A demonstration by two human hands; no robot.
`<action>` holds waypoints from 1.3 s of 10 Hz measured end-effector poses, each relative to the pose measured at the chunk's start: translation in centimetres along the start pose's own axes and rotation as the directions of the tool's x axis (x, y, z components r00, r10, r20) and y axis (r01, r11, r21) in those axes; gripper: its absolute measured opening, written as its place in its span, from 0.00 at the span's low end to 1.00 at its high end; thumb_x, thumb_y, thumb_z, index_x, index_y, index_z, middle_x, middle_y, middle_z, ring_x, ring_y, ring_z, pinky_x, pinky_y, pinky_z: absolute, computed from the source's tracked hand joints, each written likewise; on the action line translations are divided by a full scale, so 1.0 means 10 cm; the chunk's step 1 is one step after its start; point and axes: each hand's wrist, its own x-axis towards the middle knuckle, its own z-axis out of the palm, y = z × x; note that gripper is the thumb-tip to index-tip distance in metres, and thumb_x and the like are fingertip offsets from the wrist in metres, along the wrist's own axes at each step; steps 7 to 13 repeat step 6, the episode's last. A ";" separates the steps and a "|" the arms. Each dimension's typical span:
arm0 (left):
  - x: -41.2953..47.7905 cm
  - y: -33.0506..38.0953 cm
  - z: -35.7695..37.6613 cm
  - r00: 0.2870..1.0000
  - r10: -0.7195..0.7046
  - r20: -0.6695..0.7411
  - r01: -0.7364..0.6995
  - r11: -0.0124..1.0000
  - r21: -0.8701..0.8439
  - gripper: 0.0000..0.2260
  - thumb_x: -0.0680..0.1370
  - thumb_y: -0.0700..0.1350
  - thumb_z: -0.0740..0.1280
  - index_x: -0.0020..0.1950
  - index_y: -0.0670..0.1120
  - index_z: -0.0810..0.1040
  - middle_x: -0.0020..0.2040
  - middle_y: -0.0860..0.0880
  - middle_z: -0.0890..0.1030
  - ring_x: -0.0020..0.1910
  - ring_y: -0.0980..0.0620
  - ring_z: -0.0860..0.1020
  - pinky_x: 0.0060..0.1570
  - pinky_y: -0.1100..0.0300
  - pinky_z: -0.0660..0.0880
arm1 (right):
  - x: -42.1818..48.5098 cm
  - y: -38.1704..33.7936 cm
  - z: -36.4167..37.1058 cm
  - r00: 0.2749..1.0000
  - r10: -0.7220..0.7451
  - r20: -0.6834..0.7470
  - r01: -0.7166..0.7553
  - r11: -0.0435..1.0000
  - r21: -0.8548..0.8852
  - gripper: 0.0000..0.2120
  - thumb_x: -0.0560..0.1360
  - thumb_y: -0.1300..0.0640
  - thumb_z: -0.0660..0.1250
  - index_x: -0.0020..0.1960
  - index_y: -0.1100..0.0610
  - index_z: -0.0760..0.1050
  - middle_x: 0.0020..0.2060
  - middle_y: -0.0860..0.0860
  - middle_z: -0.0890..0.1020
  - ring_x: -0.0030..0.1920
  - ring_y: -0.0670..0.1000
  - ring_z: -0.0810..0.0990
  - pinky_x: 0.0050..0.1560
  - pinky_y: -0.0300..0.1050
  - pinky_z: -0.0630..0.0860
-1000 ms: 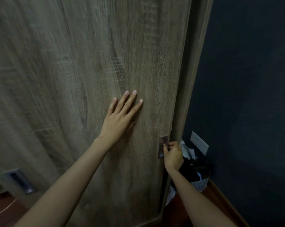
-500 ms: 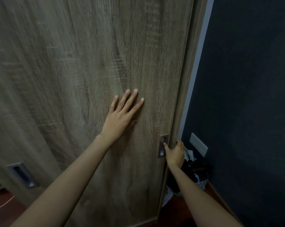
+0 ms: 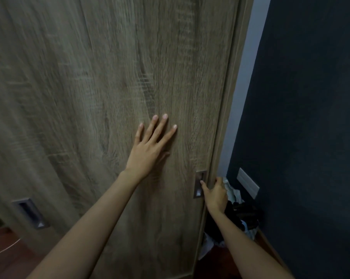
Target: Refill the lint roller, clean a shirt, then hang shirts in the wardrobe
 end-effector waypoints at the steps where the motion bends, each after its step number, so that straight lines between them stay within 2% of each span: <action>1: 0.01 0.02 -0.01 0.999 -0.017 0.032 0.018 1.000 -0.008 0.37 0.74 0.54 0.68 0.79 0.52 0.54 0.79 0.44 0.51 0.78 0.42 0.48 0.73 0.41 0.49 | 0.03 0.00 0.00 0.999 0.000 0.037 0.001 1.000 -0.018 0.23 0.72 0.42 0.68 0.56 0.58 0.69 0.50 0.57 0.81 0.47 0.57 0.81 0.40 0.52 0.80; 2: 0.01 0.08 -0.11 0.998 -0.031 0.061 0.032 0.999 -0.020 0.38 0.73 0.51 0.70 0.78 0.51 0.56 0.79 0.42 0.52 0.78 0.41 0.49 0.73 0.40 0.52 | 0.04 -0.05 -0.10 0.994 0.011 0.105 -0.013 1.000 0.016 0.22 0.74 0.46 0.69 0.59 0.60 0.70 0.53 0.59 0.80 0.51 0.58 0.79 0.45 0.53 0.79; 3: -0.02 0.10 -0.22 0.993 0.003 0.116 0.006 0.997 -0.072 0.39 0.70 0.48 0.73 0.78 0.48 0.58 0.78 0.41 0.53 0.77 0.39 0.50 0.72 0.39 0.55 | 0.02 -0.08 -0.28 0.985 -0.039 0.171 0.017 0.992 0.128 0.19 0.77 0.54 0.66 0.64 0.61 0.68 0.58 0.61 0.78 0.56 0.58 0.78 0.53 0.51 0.77; 4: -0.04 0.14 -0.39 0.979 0.010 0.204 0.018 0.991 -0.133 0.35 0.72 0.47 0.71 0.77 0.46 0.60 0.78 0.42 0.55 0.77 0.40 0.53 0.70 0.39 0.57 | -0.06 -0.24 -0.68 0.960 -0.108 0.260 0.047 0.972 0.231 0.19 0.79 0.58 0.61 0.69 0.59 0.65 0.62 0.58 0.77 0.59 0.54 0.77 0.55 0.43 0.72; 5: -0.06 0.22 -0.58 0.948 -0.005 0.317 0.096 0.957 -0.273 0.29 0.80 0.49 0.61 0.79 0.47 0.52 0.79 0.44 0.50 0.78 0.45 0.50 0.74 0.44 0.52 | -0.16 -0.41 -1.12 0.927 -0.176 0.331 0.120 0.976 0.181 0.22 0.82 0.57 0.56 0.74 0.59 0.59 0.69 0.56 0.71 0.67 0.55 0.71 0.61 0.43 0.67; 6: 0.07 0.28 -0.84 0.893 -0.016 0.450 0.204 0.906 -0.371 0.28 0.83 0.51 0.54 0.79 0.46 0.46 0.80 0.44 0.48 0.78 0.47 0.49 0.75 0.48 0.47 | -0.20 -0.57 -1.55 0.920 -0.182 0.347 0.160 0.983 0.092 0.24 0.82 0.53 0.53 0.76 0.59 0.55 0.73 0.57 0.64 0.72 0.56 0.65 0.69 0.47 0.62; 13: 0.07 0.28 -0.84 0.893 -0.016 0.450 0.204 0.906 -0.371 0.28 0.83 0.51 0.54 0.79 0.46 0.46 0.80 0.44 0.48 0.78 0.47 0.49 0.75 0.48 0.47 | -0.20 -0.57 -1.55 0.920 -0.182 0.347 0.160 0.983 0.092 0.24 0.82 0.53 0.53 0.76 0.59 0.55 0.73 0.57 0.64 0.72 0.56 0.65 0.69 0.47 0.62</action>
